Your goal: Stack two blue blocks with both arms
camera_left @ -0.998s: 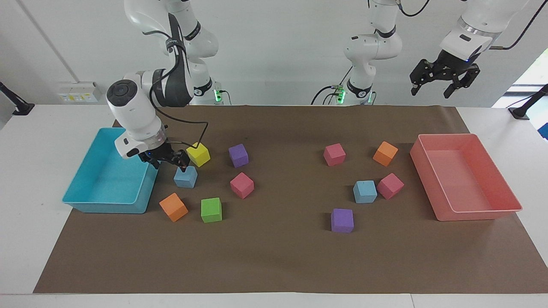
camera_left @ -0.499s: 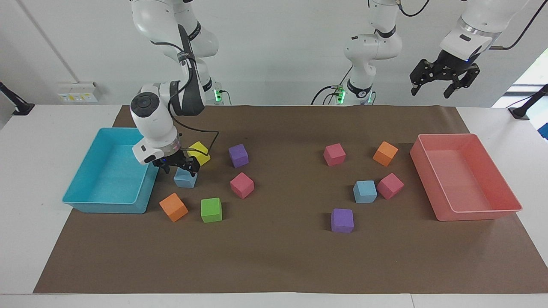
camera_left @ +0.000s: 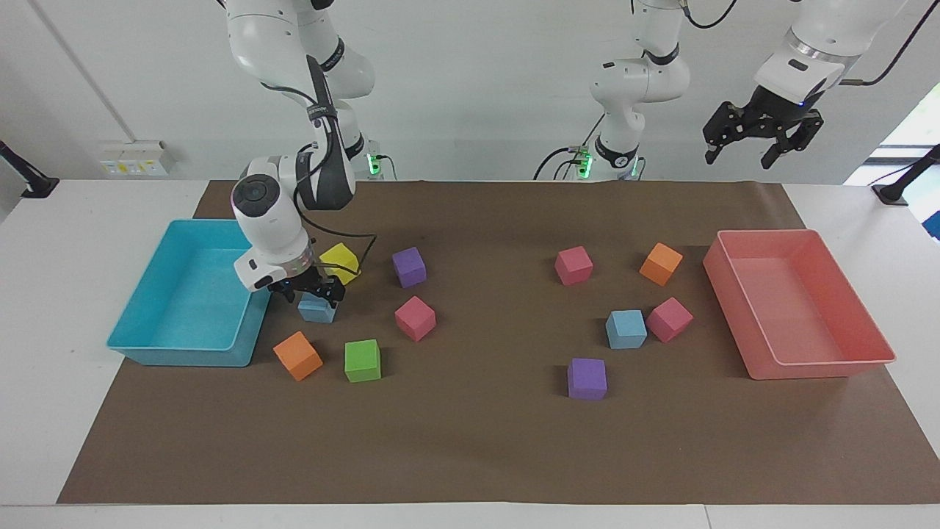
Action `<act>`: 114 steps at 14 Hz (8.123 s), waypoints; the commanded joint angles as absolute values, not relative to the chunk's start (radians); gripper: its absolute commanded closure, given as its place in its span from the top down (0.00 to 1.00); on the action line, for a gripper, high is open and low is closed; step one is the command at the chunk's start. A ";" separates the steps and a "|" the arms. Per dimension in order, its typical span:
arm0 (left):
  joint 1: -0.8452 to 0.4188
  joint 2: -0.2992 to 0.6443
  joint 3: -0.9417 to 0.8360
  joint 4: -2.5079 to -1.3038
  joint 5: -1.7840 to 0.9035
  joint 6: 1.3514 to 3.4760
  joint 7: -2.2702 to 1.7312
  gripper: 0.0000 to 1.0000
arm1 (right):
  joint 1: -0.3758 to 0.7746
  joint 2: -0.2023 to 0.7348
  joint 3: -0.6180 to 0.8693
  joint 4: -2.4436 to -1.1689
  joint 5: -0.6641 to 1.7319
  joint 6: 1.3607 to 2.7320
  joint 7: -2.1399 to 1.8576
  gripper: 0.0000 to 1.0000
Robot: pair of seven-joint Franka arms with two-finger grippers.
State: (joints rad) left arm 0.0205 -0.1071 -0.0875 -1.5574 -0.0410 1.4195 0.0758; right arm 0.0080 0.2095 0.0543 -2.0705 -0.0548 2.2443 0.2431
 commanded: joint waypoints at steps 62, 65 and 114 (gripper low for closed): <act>0.031 -0.107 -0.094 -1.559 -0.034 1.414 0.072 1.00 | 0.549 0.557 0.129 -1.560 -0.048 2.057 0.655 0.21; 0.031 -0.107 -0.094 -1.559 -0.034 1.414 0.072 1.00 | 0.548 0.557 0.129 -1.568 -0.046 2.063 0.655 0.26; -0.158 0.353 -0.101 -1.897 0.035 2.309 -0.199 1.00 | 0.313 0.318 0.127 -2.131 1.250 2.434 -0.370 0.00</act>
